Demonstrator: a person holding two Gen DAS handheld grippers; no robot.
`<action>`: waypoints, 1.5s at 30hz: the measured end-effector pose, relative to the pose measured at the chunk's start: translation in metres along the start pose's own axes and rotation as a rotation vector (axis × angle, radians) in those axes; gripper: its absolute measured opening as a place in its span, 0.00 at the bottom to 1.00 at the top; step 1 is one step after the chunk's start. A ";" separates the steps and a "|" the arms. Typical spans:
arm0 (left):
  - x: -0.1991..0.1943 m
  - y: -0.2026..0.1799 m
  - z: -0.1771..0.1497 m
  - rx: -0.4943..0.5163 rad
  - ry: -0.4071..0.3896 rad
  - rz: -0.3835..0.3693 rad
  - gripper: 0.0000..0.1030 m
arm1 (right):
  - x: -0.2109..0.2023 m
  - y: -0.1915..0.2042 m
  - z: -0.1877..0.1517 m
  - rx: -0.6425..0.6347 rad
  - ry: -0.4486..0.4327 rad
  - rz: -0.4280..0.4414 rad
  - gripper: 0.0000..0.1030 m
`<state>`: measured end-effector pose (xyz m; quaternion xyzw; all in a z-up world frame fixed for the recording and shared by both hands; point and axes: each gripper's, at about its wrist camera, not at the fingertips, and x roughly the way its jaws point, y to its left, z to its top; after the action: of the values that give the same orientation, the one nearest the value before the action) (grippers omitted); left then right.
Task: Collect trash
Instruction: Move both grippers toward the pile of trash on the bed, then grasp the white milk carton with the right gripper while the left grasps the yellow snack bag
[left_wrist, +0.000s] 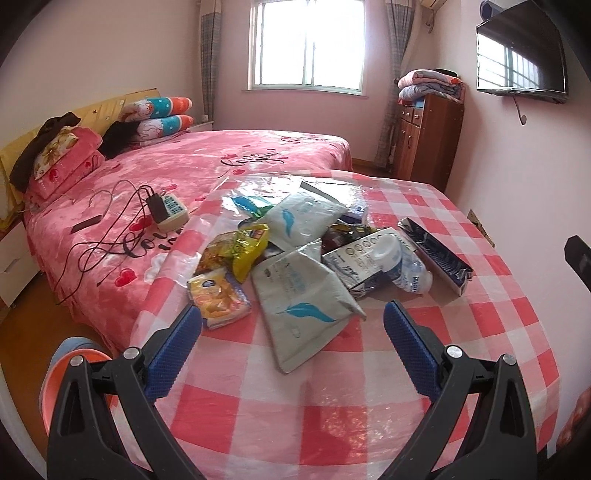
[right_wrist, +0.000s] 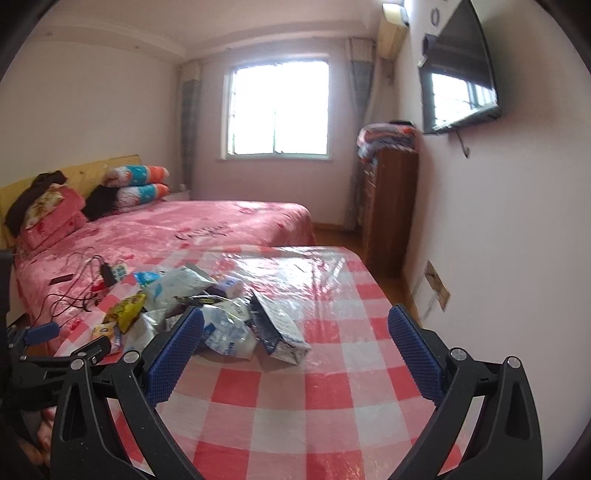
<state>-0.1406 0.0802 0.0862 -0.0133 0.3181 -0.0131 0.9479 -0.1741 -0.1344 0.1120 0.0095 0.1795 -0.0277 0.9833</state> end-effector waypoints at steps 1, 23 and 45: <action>0.000 0.002 -0.001 -0.001 0.001 0.001 0.96 | -0.001 0.000 -0.002 0.001 -0.005 0.014 0.96; 0.014 0.107 0.024 -0.208 0.045 -0.174 0.96 | 0.050 -0.014 -0.032 -0.093 0.225 -0.001 0.96; 0.113 0.101 0.014 -0.259 0.275 -0.092 0.96 | 0.151 -0.056 0.009 0.101 0.354 0.284 0.81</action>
<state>-0.0403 0.1778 0.0259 -0.1477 0.4426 -0.0169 0.8843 -0.0335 -0.1980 0.0670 0.0887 0.3446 0.1040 0.9287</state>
